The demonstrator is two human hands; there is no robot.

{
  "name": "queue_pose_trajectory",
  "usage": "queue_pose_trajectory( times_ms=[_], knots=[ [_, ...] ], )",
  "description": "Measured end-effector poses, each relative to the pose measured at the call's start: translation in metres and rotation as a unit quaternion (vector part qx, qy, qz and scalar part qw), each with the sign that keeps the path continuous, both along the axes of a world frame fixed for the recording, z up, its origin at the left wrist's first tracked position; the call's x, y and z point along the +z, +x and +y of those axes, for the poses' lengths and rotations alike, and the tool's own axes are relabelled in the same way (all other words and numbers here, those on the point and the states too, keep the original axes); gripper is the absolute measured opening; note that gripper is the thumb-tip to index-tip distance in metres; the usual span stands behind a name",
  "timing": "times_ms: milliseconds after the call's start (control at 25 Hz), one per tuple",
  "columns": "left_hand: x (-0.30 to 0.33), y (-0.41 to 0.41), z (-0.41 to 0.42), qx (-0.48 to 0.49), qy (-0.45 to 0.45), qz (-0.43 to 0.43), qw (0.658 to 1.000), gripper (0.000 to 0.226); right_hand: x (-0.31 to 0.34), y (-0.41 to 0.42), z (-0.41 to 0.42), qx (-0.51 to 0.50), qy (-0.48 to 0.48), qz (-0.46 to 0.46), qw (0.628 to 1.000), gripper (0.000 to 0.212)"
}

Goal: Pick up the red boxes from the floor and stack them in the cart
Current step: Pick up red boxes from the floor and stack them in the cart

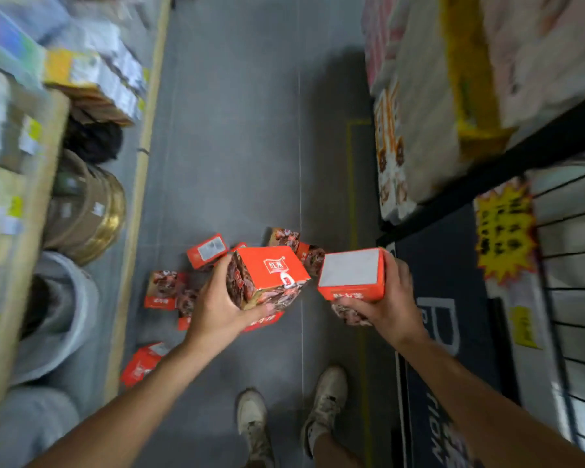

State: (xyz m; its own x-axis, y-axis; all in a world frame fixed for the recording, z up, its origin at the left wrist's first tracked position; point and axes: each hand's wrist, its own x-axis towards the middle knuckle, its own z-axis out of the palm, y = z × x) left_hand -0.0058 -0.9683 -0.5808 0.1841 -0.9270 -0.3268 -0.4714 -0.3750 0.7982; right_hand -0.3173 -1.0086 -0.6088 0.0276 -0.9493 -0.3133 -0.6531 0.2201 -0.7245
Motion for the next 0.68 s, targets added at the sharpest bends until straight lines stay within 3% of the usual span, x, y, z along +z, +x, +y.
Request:
queue_pose_trajectory(
  times_ms=[360,520,680],
  knots=[
    [0.316,0.052,-0.020,0.015,-0.135,-0.047,0.990,0.103,0.318,0.032,-0.045,0.072,-0.168,-0.036,0.982,0.125],
    [0.415,0.061,-0.009,0.021,-0.193,-0.072,0.978,0.100,0.399,0.049,-0.058,0.097,-0.240,-0.073,0.963,0.125],
    [0.470,0.075,0.018,0.064,-0.236,-0.070,0.967,0.110,0.456,0.072,-0.065,0.138,-0.300,-0.106,0.938,0.118]
  ],
)
